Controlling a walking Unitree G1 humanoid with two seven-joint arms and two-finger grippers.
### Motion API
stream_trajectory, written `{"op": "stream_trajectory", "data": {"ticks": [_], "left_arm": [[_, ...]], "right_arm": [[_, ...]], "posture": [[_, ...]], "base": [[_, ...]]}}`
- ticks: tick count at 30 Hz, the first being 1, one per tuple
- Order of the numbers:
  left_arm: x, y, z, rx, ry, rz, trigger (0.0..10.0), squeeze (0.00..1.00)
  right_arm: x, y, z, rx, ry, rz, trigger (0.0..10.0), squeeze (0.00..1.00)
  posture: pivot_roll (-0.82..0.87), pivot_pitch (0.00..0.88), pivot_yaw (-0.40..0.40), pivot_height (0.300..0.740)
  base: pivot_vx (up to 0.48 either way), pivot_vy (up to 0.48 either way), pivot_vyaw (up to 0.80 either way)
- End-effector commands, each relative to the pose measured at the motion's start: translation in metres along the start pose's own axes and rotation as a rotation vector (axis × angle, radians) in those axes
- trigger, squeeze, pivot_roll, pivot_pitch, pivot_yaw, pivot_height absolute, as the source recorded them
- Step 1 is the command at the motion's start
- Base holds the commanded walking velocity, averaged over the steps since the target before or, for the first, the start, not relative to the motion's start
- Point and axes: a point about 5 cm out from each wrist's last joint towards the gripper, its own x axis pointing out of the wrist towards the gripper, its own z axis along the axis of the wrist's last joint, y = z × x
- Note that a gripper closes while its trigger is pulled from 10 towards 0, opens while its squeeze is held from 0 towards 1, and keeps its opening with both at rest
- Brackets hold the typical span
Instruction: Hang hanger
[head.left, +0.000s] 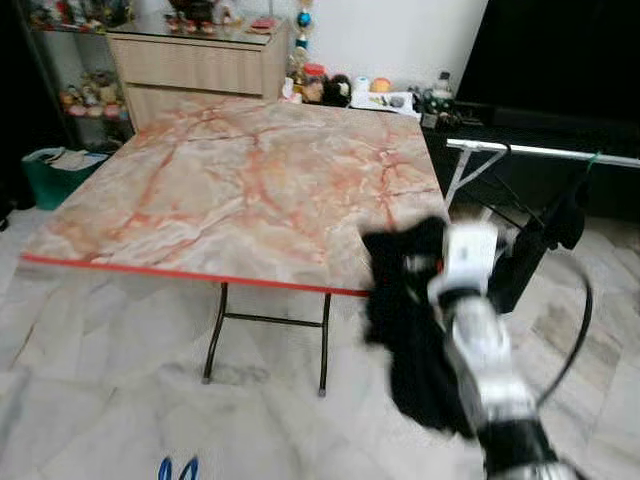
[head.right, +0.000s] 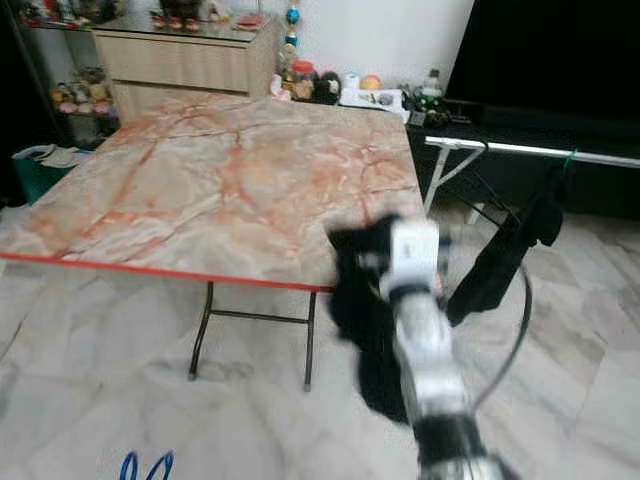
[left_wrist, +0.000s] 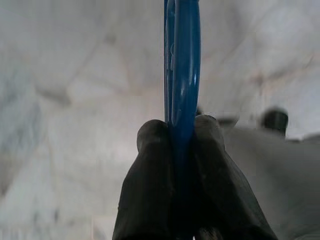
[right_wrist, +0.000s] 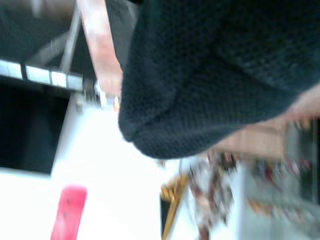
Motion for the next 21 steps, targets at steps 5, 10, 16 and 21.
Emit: {"op": "stream_trajectory", "data": {"ticks": [5,10,16,21], "left_arm": [[-0.001,-0.005,-0.011,-0.007,0.035,-0.015,10.0,0.0],[-0.001,-0.005,-0.012,-0.006,0.035,-0.013,10.0,0.0],[-0.001,-0.007,-0.012,-0.008,0.035,-0.014,10.0,0.0],[-0.001,-0.007,-0.013,-0.01,0.033,-0.008,10.0,0.0]], "right_arm": [[0.033,0.001,0.045,0.007,-0.159,0.049,10.0,0.0],[0.056,0.001,0.074,0.005,-0.232,0.06,10.0,0.0],[0.068,0.0,0.08,-0.029,-0.213,0.066,10.0,0.0],[0.066,-0.002,0.043,-0.046,0.001,0.052,10.0,0.0]], "posture": [[0.11,0.0,-0.045,0.74],[0.11,0.0,-0.044,0.74],[0.11,0.0,-0.052,0.74],[0.11,0.0,-0.06,0.74]], "base": [[0.48,0.0,0.0],[0.48,0.0,0.0],[0.48,0.0,0.0],[0.339,0.0,0.0]]}}
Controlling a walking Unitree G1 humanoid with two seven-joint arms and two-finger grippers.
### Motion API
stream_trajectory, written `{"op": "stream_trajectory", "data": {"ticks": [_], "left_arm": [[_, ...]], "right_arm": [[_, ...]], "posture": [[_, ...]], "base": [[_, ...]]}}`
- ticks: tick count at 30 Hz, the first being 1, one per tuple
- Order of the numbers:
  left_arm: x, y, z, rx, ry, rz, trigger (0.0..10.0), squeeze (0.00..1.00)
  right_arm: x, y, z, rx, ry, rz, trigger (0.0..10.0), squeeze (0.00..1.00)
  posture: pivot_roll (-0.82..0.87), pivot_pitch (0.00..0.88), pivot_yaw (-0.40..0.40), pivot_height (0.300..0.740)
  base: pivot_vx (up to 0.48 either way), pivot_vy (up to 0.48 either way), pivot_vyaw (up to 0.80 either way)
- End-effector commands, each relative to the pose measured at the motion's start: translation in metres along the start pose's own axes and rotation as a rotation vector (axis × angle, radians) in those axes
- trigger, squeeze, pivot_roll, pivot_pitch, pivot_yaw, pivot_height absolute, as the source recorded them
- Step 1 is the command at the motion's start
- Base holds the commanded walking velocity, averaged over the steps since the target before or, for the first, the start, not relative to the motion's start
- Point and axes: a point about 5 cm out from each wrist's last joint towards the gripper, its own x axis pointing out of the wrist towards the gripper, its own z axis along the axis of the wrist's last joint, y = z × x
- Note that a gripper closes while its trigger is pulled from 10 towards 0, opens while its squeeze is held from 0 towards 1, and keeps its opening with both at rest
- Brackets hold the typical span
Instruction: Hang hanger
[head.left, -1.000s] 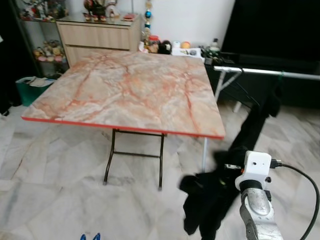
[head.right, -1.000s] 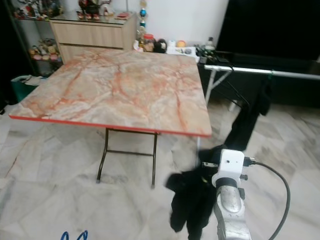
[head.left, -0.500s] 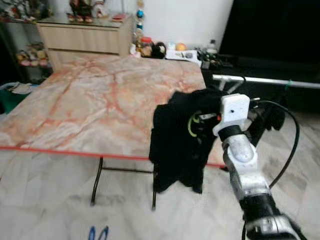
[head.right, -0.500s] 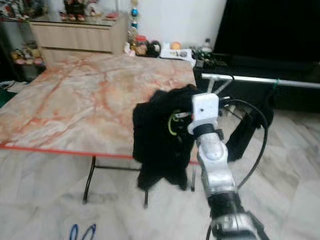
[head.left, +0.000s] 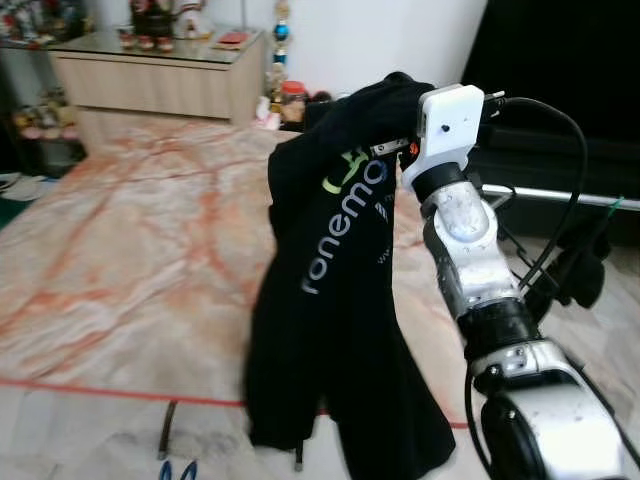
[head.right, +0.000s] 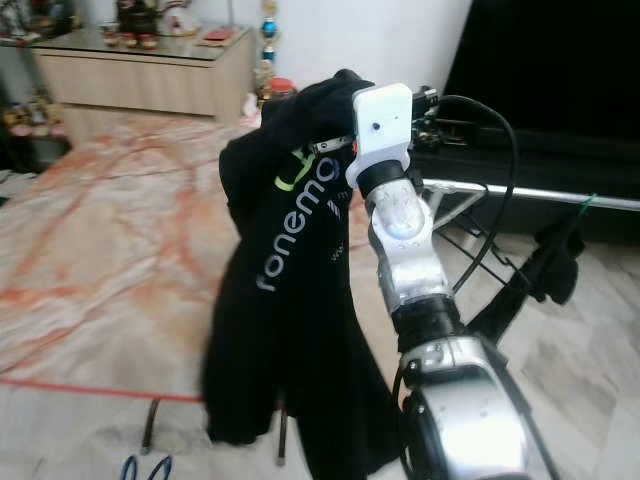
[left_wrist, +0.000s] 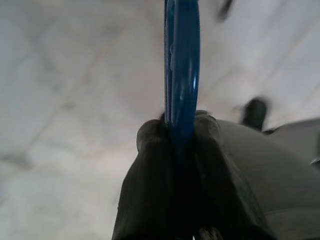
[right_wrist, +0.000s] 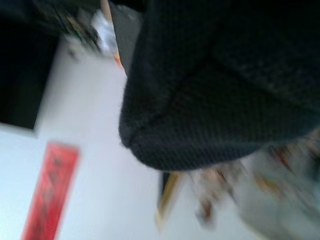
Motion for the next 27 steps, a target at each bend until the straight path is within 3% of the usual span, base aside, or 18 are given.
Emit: {"op": "stream_trajectory", "data": {"ticks": [1,4,5,6,8,9,11,12,13,14,16,22,26,27], "left_arm": [[-0.002,0.013,-0.006,0.011,0.021,0.037,10.0,0.0],[-0.002,0.012,-0.007,0.006,0.022,0.036,10.0,0.0],[-0.002,0.012,-0.007,0.006,0.022,0.036,10.0,0.0],[-0.002,0.012,-0.007,0.0,0.02,0.035,10.0,0.0],[-0.003,0.012,-0.007,-0.002,0.019,0.034,10.0,0.0],[-0.003,0.012,-0.008,0.0,0.02,0.034,10.0,0.0],[-0.003,0.012,-0.008,0.001,0.02,0.033,10.0,0.0],[-0.003,0.012,-0.008,0.003,0.021,0.033,10.0,0.0],[-0.003,0.012,-0.008,0.009,0.022,0.031,10.0,0.0],[-0.003,0.012,-0.008,0.009,0.022,0.031,10.0,0.0],[-0.003,0.012,-0.008,0.016,0.024,0.029,10.0,0.0],[-0.003,0.012,-0.009,0.032,0.026,0.027,10.0,0.0],[-0.003,0.012,-0.009,0.034,0.028,0.026,10.0,0.0],[-0.003,0.011,-0.009,0.037,0.029,0.024,10.0,0.0]], "right_arm": [[0.001,0.01,-0.004,0.012,0.042,0.016,10.0,0.0],[-0.017,0.011,-0.037,0.043,0.178,0.016,10.0,0.0],[-0.017,0.011,-0.037,0.043,0.178,0.016,10.0,0.0],[-0.033,0.014,-0.058,0.076,0.246,0.032,10.0,0.0],[-0.048,0.016,-0.073,0.106,0.293,0.049,10.0,0.0],[-0.061,0.017,-0.082,0.12,0.323,0.061,10.0,0.88],[-0.067,0.017,-0.087,0.126,0.338,0.066,10.0,0.88],[-0.076,0.017,-0.093,0.145,0.359,0.064,10.0,1.0],[-0.092,0.013,-0.101,0.147,0.395,0.054,10.0,1.0],[-0.092,0.013,-0.101,0.147,0.395,0.054,10.0,1.0],[-0.112,0.01,-0.107,0.147,0.433,0.035,10.0,1.0],[-0.135,0.008,-0.1,0.138,0.407,-0.01,10.0,1.0],[-0.149,0.015,-0.102,0.15,0.445,0.017,10.0,1.0],[-0.158,0.02,-0.106,0.146,0.489,0.055,10.0,0.83]], "posture": [[0.11,0.0,-0.06,0.74],[0.11,0.0,-0.061,0.74],[0.11,0.0,-0.061,0.74],[0.11,0.0,-0.061,0.74],[0.1,0.0,-0.059,0.74],[0.1,0.0,-0.059,0.74],[0.1,0.0,-0.059,0.74],[0.1,0.001,-0.059,0.74],[0.1,0.001,-0.062,0.74],[0.1,0.001,-0.062,0.74],[0.11,0.0,-0.063,0.74],[0.1,0.001,-0.063,0.74],[0.1,0.001,-0.063,0.74],[0.1,0.0,-0.066,0.74]], "base": [[0.0,0.0,0.0],[0.0,0.0,0.0],[0.0,0.0,0.0],[0.0,0.0,0.0],[0.0,0.0,0.0],[0.0,0.0,0.0],[0.0,0.0,0.0],[0.0,0.0,0.0],[0.0,0.0,0.0],[0.0,0.0,0.0],[0.0,0.0,0.0],[0.0,0.0,0.0],[0.0,0.0,0.0],[0.0,0.0,0.0]]}}
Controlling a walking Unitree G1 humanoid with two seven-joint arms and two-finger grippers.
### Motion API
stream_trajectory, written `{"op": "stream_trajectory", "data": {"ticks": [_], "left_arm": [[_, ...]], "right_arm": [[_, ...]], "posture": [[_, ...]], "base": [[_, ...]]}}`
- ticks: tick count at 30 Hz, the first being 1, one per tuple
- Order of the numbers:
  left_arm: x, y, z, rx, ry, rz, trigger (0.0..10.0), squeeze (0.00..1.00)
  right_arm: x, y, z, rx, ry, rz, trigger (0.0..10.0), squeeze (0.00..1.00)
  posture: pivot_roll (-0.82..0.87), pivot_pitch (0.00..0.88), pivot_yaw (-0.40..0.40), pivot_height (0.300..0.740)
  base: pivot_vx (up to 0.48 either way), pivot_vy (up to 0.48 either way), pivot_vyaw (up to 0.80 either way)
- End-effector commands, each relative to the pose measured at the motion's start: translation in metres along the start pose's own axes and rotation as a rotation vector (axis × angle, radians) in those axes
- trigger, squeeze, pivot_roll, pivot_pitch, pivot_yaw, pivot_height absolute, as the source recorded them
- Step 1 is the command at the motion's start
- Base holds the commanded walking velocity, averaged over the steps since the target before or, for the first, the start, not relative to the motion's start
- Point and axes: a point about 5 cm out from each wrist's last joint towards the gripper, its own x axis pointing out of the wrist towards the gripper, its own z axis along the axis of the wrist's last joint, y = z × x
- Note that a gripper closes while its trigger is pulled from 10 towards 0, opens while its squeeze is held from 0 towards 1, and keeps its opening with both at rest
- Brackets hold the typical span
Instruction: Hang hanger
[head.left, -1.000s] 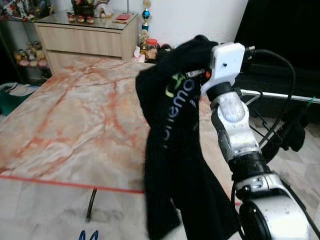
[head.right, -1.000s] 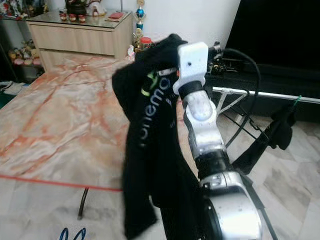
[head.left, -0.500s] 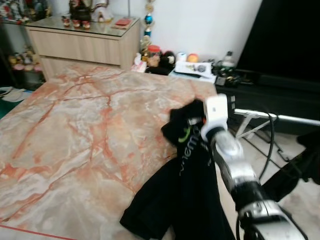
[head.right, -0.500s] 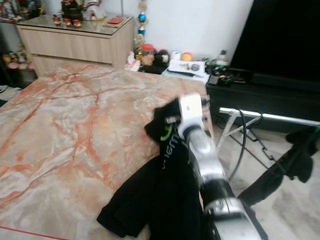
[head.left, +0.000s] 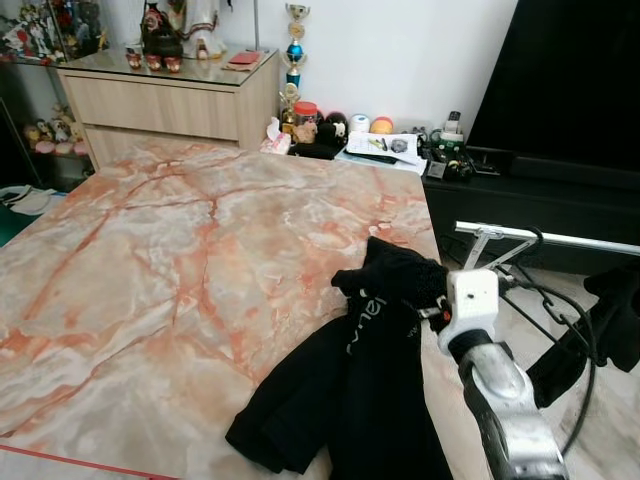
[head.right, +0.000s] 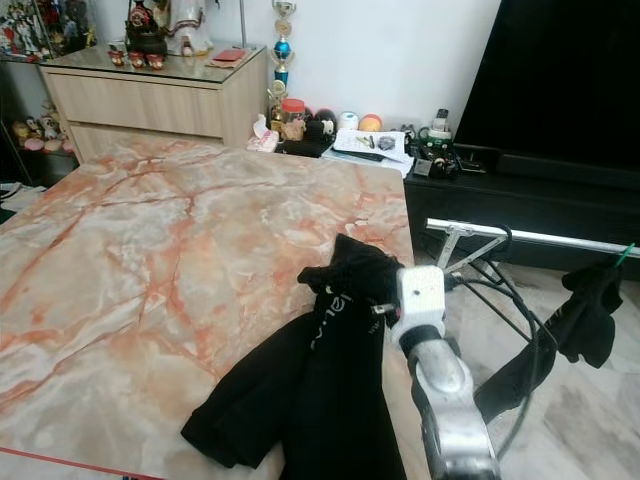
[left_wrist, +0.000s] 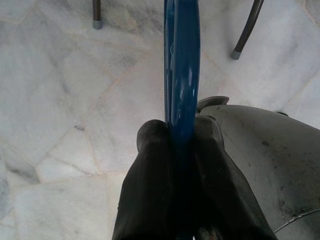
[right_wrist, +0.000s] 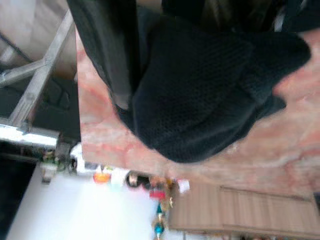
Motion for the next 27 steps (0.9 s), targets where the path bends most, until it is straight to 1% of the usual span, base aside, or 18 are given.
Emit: {"op": "stream_trajectory", "data": {"ticks": [1,5,8,11,12,14,15,18,19,20,21,22,23,25,27], "left_arm": [[0.0,-0.007,-0.008,0.026,0.031,-0.03,10.0,0.0],[0.0,-0.008,-0.008,0.031,0.033,-0.035,10.0,0.0],[-0.001,-0.008,-0.009,0.034,0.034,-0.037,10.0,0.0],[-0.001,-0.008,-0.009,0.038,0.035,-0.038,10.0,0.0],[-0.001,-0.008,-0.01,0.041,0.036,-0.038,10.0,0.0],[-0.001,-0.008,-0.01,0.042,0.037,-0.038,10.0,0.0],[-0.001,-0.008,-0.01,0.048,0.038,-0.039,10.0,0.0],[-0.001,-0.008,-0.011,0.051,0.04,-0.04,10.0,0.0],[-0.001,-0.008,-0.011,0.053,0.041,-0.041,10.0,0.0],[-0.001,-0.008,-0.011,0.053,0.041,-0.041,10.0,0.0],[-0.001,-0.008,-0.011,0.055,0.04,-0.042,10.0,0.0],[-0.001,-0.008,-0.011,0.056,0.04,-0.042,10.0,0.0],[-0.001,-0.008,-0.011,0.056,0.04,-0.042,10.0,0.0],[-0.001,-0.008,-0.011,0.06,0.039,-0.043,10.0,0.0],[-0.001,-0.007,-0.011,0.065,0.036,-0.044,10.0,0.0]], "right_arm": [[-0.004,0.007,-0.004,-0.015,0.039,0.052,10.0,0.0],[-0.011,0.007,-0.014,-0.028,0.104,0.065,10.0,0.0],[-0.016,0.008,-0.016,-0.022,0.127,0.074,10.0,0.0],[-0.021,0.007,-0.016,-0.032,0.144,0.087,10.0,0.0],[-0.026,0.007,-0.014,-0.053,0.133,0.109,10.0,0.0],[-0.027,0.007,-0.013,-0.058,0.123,0.117,10.0,0.0],[-0.033,0.006,-0.007,-0.029,0.074,0.124,10.0,1.0],[-0.037,0.005,-0.004,-0.009,0.048,0.103,10.0,1.0],[-0.04,0.002,-0.005,-0.034,0.039,0.063,10.0,1.0],[-0.04,0.002,-0.005,-0.034,0.039,0.063,10.0,1.0],[-0.043,-0.001,-0.006,-0.053,0.03,0.009,10.0,1.0],[-0.046,-0.002,-0.01,-0.027,0.035,-0.026,10.0,0.0],[-0.046,-0.002,-0.01,-0.027,0.035,-0.026,10.0,0.0],[-0.05,-0.001,-0.015,0.009,0.043,-0.055,10.0,0.0],[-0.054,0.001,-0.025,0.037,0.077,-0.079,10.0,0.0]], "posture": [[0.1,0.0,-0.065,0.74],[0.1,0.0,-0.069,0.74],[0.1,0.0,-0.071,0.74],[0.1,0.0,-0.071,0.74],[0.1,0.0,-0.071,0.74],[0.1,0.0,-0.071,0.74],[0.09,0.0,-0.07,0.74],[0.09,0.0,-0.072,0.74],[0.1,0.0,-0.072,0.74],[0.1,0.0,-0.072,0.74],[0.1,0.0,-0.072,0.74],[0.1,0.0,-0.073,0.74],[0.1,0.0,-0.073,0.74],[0.1,0.0,-0.073,0.74],[0.1,0.0,-0.072,0.74]], "base": [[0.0,0.0,0.0],[0.0,0.0,0.0],[0.0,0.0,0.0],[0.0,0.0,0.0],[0.0,0.0,0.0],[0.0,0.0,0.0],[0.0,0.0,0.0],[0.0,0.0,0.0],[0.0,0.0,0.0],[0.0,0.0,0.0],[0.0,0.0,0.0],[0.0,0.0,0.0],[0.0,0.0,0.0],[0.0,0.0,0.0],[0.0,0.0,0.0]]}}
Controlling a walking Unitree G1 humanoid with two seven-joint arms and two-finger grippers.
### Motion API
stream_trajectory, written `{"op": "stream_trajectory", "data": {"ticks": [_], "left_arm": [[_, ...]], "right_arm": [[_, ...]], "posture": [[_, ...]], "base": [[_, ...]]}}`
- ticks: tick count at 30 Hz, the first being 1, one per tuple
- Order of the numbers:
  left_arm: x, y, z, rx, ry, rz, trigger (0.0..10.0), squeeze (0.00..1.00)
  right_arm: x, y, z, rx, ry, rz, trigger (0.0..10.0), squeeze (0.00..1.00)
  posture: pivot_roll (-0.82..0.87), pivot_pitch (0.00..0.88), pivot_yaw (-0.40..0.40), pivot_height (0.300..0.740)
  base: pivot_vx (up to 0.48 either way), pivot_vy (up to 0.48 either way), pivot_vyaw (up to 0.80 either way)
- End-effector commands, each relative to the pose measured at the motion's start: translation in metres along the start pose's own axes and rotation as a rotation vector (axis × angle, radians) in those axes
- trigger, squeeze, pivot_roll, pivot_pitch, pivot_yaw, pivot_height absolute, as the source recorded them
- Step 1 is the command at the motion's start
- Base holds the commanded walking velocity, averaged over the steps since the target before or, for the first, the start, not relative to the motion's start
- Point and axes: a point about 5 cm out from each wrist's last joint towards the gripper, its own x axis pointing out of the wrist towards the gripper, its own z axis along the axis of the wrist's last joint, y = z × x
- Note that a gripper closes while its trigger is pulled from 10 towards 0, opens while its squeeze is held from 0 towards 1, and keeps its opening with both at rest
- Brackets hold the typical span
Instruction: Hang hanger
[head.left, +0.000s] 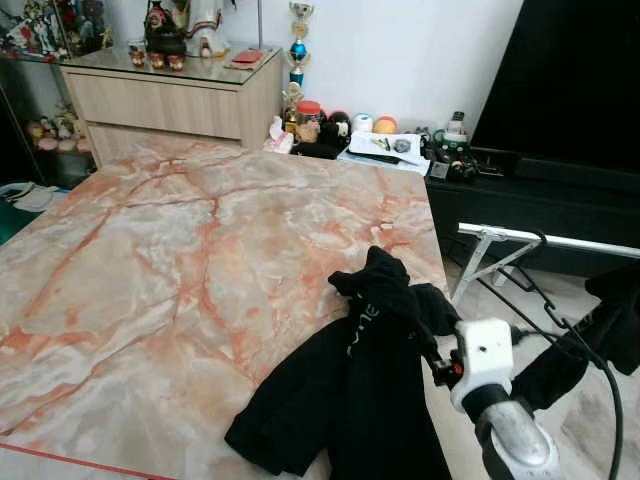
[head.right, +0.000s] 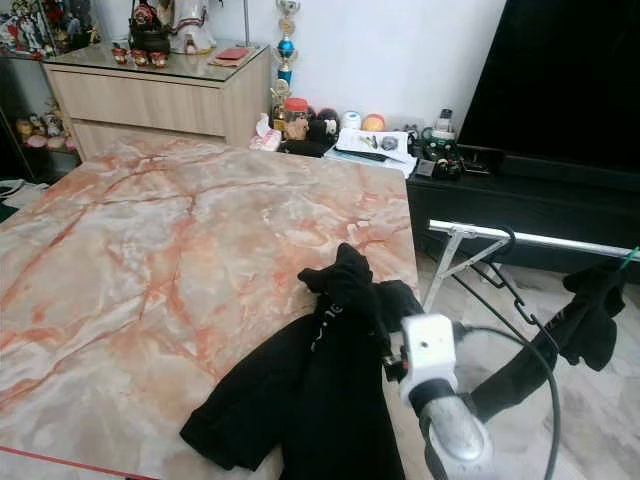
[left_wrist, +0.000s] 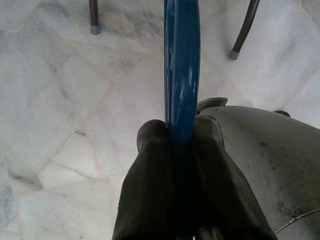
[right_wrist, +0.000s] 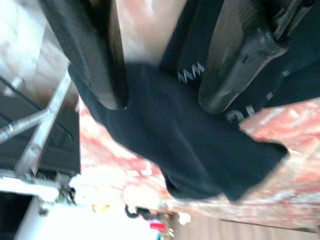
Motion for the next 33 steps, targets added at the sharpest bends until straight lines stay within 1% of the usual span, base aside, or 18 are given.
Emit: {"op": "stream_trajectory", "data": {"ticks": [1,4,8,23,33], "left_arm": [[-0.001,-0.007,-0.012,0.026,0.047,-0.03,10.0,0.0],[-0.001,-0.007,-0.011,0.027,0.045,-0.029,10.0,0.0],[-0.001,-0.006,-0.011,0.025,0.044,-0.027,10.0,0.0],[-0.001,-0.007,-0.011,0.029,0.042,-0.028,10.0,0.0],[-0.001,-0.007,-0.011,0.032,0.047,-0.026,10.0,0.0]], "right_arm": [[-0.001,-0.004,0.0,0.016,-0.006,-0.032,10.0,0.0],[-0.001,-0.006,-0.002,0.018,0.003,-0.06,10.0,0.0],[0.001,-0.008,-0.001,0.035,-0.013,-0.086,10.0,0.0],[0.003,-0.008,-0.005,0.047,-0.013,-0.11,10.0,0.0],[0.004,-0.008,-0.019,0.063,0.028,-0.124,10.0,0.0]], "posture": [[0.1,0.0,-0.074,0.74],[0.1,0.0,-0.075,0.74],[0.1,0.0,-0.078,0.74],[0.11,0.0,-0.079,0.74],[0.11,0.0,-0.082,0.74]], "base": [[0.0,0.0,0.0],[0.0,0.0,0.0],[0.0,0.0,0.0],[0.0,0.0,0.0],[0.0,0.0,0.0]]}}
